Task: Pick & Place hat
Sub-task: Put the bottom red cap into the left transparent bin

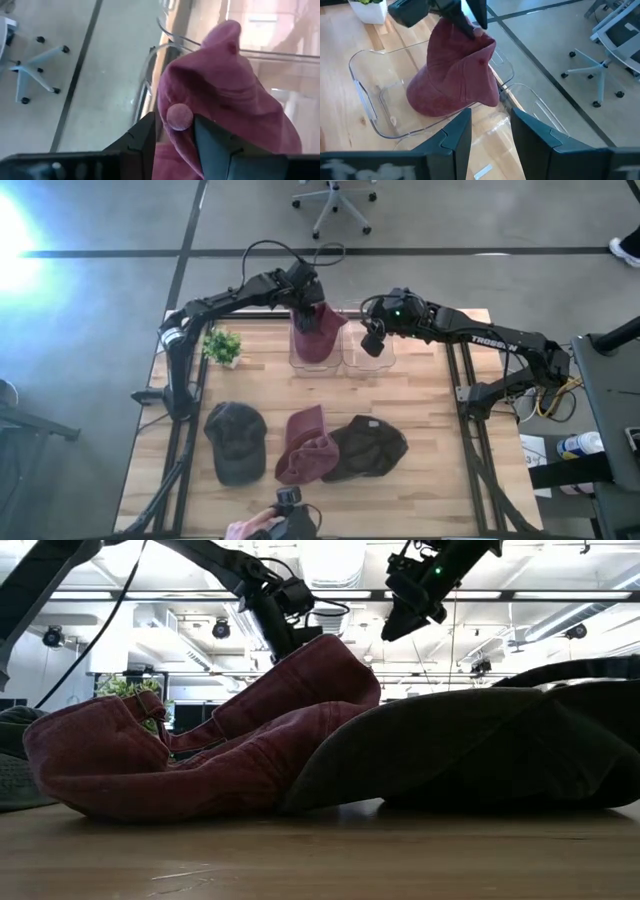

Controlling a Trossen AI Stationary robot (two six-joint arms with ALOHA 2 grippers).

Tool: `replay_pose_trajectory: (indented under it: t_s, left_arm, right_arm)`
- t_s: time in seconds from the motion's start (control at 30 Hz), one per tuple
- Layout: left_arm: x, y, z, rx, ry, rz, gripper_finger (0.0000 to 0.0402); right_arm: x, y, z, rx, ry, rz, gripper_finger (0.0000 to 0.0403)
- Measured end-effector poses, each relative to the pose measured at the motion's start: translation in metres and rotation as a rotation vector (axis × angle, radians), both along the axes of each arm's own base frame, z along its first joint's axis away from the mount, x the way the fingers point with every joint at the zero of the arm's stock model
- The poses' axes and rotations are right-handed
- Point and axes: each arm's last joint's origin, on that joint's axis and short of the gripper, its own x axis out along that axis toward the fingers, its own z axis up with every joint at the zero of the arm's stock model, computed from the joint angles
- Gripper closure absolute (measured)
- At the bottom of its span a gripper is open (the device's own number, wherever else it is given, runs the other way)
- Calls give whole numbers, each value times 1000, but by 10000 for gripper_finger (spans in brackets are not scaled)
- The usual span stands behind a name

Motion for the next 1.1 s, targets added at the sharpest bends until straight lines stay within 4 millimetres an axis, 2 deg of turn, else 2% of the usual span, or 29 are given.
replay_pose_trajectory:
  t_s: [0.17, 0.37, 0.47, 0.6, 0.67, 0.83, 1.0, 1.1]
  left_arm:
    - [0, 0, -1, -14, -5, -6, 280]
    - [4, 2, -18, -72, 46, -25, 283]
    - [5, 3, -21, -72, 56, -33, 305]
    - [4, 3, -20, -67, 58, -38, 356]
    - [2, 2, -17, -72, 66, -36, 357]
    - [-4, 0, -4, -100, 106, -19, 357]
    - [-7, -3, -3, -149, 132, -12, 357]
    - [-8, -4, -4, -165, 128, -18, 357]
  right_arm:
    - [0, 0, -4, 7, 9, -2, 271]
    - [-1, 0, -9, 27, 11, -15, 271]
    - [-1, 1, -10, 33, 11, -15, 271]
    - [0, 1, -12, 42, -3, -6, 271]
    - [1, -1, -14, 69, -47, -3, 271]
    - [7, -10, -32, 165, -168, 8, 276]
    - [24, -24, -61, 183, -107, 25, 298]
    - [40, -38, -71, 165, -63, 38, 322]
